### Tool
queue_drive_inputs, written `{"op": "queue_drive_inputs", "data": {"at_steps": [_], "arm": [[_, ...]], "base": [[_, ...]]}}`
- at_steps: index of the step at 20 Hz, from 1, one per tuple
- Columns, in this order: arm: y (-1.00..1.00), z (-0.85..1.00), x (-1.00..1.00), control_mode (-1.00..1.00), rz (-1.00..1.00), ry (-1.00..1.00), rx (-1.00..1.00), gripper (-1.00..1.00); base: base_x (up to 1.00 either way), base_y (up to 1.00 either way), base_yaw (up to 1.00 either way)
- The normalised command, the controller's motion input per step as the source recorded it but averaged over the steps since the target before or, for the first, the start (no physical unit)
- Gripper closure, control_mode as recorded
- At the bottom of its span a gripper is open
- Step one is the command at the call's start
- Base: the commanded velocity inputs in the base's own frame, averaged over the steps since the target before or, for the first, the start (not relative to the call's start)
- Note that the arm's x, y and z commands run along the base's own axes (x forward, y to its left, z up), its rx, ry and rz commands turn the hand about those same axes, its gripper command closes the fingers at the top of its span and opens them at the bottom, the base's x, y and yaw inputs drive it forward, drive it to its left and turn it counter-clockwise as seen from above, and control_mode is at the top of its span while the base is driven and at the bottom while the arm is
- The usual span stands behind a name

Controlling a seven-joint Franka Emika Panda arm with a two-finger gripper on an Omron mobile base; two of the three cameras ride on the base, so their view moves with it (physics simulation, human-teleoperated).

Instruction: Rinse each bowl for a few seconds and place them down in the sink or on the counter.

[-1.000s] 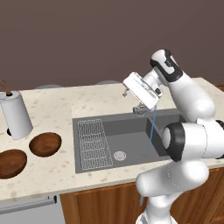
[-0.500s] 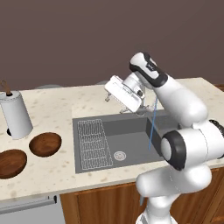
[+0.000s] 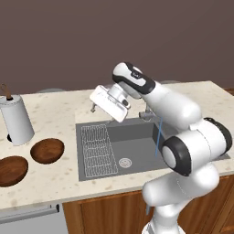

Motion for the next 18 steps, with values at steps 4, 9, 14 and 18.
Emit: {"op": "queue_drive_inputs", "data": {"at_steps": [4, 9, 14, 18], "arm": [[0.42, -0.17, 0.02, -1.0, -0.04, 0.12, -0.07, -1.0], [0.25, -0.07, 0.0, -1.0, -0.08, 0.18, -0.11, -1.0], [0.26, 0.0, 0.0, -1.0, -0.1, 0.07, -0.12, -1.0], [0.34, 0.0, 0.0, -1.0, -0.04, 0.0, -0.12, -1.0]], "base": [[0.0, 0.0, 0.0], [0.0, 0.0, 0.0], [0.0, 0.0, 0.0], [0.0, 0.0, 0.0]]}}
